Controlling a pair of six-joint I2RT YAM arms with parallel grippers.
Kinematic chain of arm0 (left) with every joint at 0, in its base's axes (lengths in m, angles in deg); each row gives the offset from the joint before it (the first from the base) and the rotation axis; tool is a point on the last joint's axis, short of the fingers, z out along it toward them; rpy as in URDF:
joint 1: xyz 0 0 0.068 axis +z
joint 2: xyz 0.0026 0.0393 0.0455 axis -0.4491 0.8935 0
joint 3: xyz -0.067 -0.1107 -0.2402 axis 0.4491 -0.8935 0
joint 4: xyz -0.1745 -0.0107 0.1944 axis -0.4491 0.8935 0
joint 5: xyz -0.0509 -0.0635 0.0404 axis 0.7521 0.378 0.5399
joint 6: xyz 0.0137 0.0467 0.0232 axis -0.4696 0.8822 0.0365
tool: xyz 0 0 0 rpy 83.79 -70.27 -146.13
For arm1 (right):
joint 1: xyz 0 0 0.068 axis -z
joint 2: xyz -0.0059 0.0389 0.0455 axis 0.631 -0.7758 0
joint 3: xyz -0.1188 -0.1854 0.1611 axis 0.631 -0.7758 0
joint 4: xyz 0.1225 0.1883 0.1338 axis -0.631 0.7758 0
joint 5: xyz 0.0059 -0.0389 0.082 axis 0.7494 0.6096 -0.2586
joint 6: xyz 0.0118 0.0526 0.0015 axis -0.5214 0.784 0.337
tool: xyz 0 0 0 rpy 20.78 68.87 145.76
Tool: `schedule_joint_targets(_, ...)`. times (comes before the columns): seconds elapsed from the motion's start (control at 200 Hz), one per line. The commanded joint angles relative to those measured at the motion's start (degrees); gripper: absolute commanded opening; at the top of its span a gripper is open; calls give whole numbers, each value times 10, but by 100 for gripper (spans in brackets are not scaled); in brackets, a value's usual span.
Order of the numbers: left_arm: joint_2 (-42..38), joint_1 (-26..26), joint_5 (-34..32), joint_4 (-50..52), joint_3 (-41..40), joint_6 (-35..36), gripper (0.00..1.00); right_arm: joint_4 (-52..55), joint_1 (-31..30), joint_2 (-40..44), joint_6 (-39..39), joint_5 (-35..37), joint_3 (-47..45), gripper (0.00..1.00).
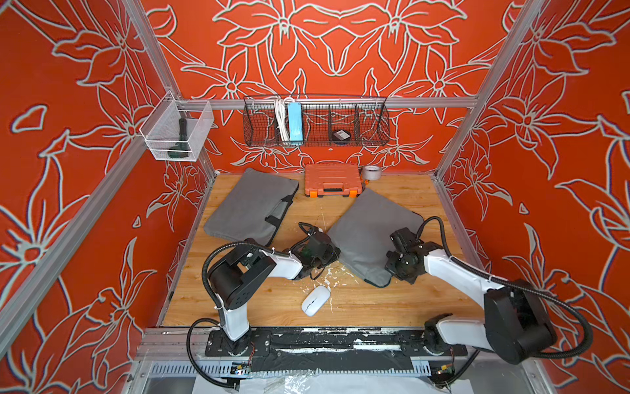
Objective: Put the mouse into the laptop bag
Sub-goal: Unzip the zipper on the zippered laptop bag.
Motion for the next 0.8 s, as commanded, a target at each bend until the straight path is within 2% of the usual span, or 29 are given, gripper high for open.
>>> schedule_joint_targets(0.0,24,-2,12,12,15,6,3,-21,-43,34,1,-33,-26,0)
schedule_joint_targets(0.185,25,-2,3,18,22,3,0,-20,-163,74,55,-23,-38,0)
schedule_joint_targets(0.3,23,-2,4,21,22,2,0,-40,-208,85,82,-33,-46,0)
schedule_joint_targets(0.475,23,-1,-10,32,24,-1,0,-28,-236,112,100,-38,-50,0)
schedule_joint_targets(0.621,9,25,-3,34,14,-11,0,11,-239,144,97,5,-51,0)
schedule_joint_targets(0.716,-36,35,-14,25,-23,-24,0,1,-237,146,105,12,-63,0)
schedule_joint_targets(0.791,-91,34,-22,7,-82,-42,0,5,-236,140,109,26,-62,0)
